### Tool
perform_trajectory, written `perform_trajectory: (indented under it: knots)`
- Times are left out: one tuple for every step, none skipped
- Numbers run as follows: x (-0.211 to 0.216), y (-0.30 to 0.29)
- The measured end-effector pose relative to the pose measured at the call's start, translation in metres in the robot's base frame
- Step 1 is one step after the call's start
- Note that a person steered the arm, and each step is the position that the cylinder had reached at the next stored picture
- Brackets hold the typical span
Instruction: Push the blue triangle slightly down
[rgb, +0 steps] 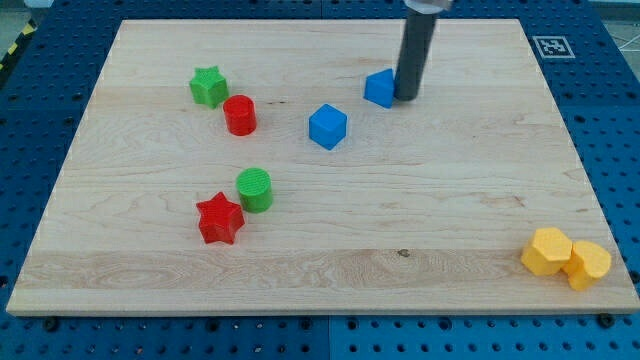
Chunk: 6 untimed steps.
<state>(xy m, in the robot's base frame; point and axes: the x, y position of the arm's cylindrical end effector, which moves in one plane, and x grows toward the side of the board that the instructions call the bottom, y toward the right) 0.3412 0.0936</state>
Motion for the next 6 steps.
perform_trajectory:
  knots:
    - [-0.004, -0.027]
    - [-0.002, -0.029]
    - [-0.023, -0.019]
    - [-0.049, -0.042]
    - [-0.051, -0.061]
    - [-0.037, -0.061]
